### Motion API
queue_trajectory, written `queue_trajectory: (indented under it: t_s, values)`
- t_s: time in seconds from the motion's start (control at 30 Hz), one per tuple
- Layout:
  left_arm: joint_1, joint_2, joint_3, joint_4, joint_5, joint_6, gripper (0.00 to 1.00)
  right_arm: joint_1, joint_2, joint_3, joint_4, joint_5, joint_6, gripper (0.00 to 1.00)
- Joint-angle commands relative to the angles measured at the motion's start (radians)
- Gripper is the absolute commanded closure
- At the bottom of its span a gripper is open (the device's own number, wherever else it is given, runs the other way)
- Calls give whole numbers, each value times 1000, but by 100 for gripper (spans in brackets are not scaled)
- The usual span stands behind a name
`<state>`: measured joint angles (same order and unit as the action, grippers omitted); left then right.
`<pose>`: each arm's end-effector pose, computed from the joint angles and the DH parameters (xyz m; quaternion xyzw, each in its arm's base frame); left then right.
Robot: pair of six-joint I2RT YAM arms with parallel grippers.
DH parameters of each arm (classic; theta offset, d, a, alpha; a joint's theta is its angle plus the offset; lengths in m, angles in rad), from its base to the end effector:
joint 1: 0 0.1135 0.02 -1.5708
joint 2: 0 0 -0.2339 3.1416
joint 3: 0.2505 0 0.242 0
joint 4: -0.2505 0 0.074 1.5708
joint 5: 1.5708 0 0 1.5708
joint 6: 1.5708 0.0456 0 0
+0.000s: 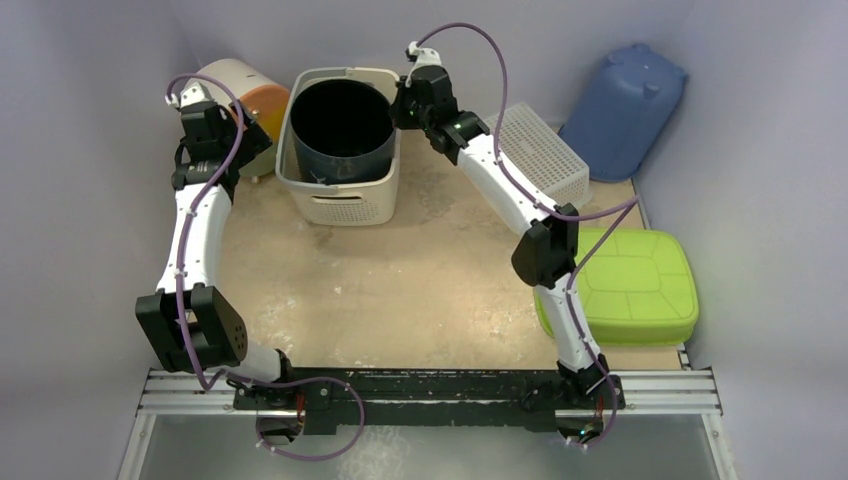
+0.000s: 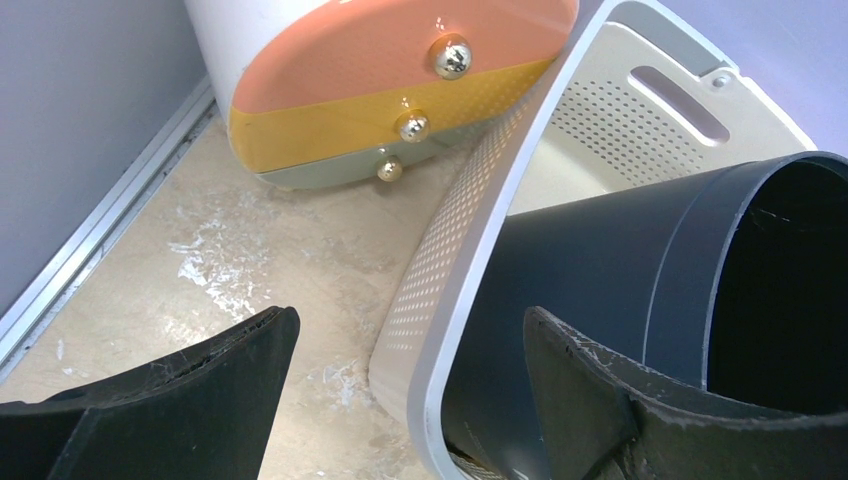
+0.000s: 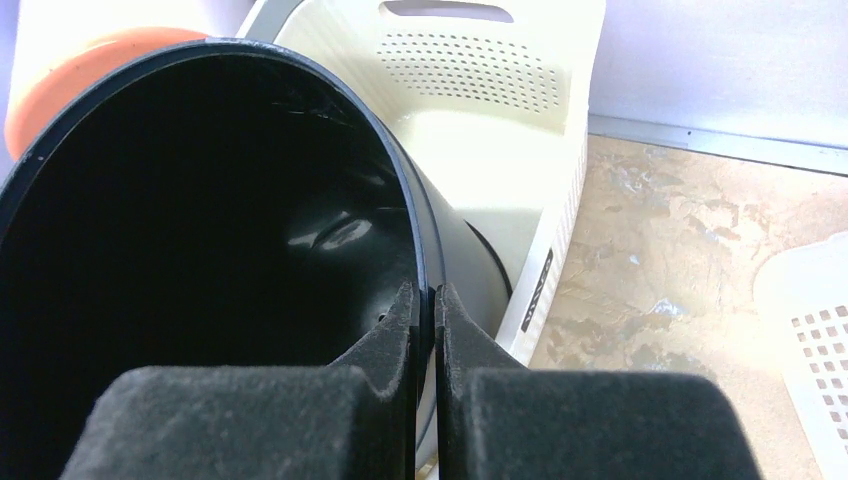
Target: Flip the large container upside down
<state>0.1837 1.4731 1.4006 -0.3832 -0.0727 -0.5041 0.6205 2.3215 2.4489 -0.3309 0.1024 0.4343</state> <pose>0.3363 0.0658 0.3366 -0.3040 0.7919 -0.0539 0.5269 0.4269 0.2994 0.3497 -0.0398 0.7739 0.2832 0.5651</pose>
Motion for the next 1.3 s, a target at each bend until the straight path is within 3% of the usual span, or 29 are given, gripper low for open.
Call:
queue_trajectory:
  t_s: [0.0,0.4,1.27]
  values:
    - [10,-51,13,25,-47,26,16,18,-61,-98,14,-66,-19,100]
    - [11,-56,27,21,-60,27,16,7,-208,-108,241,-224,-53,100]
    - [12,-59,28,23,-71,26,16,-15,-363,-26,424,-68,-219,100]
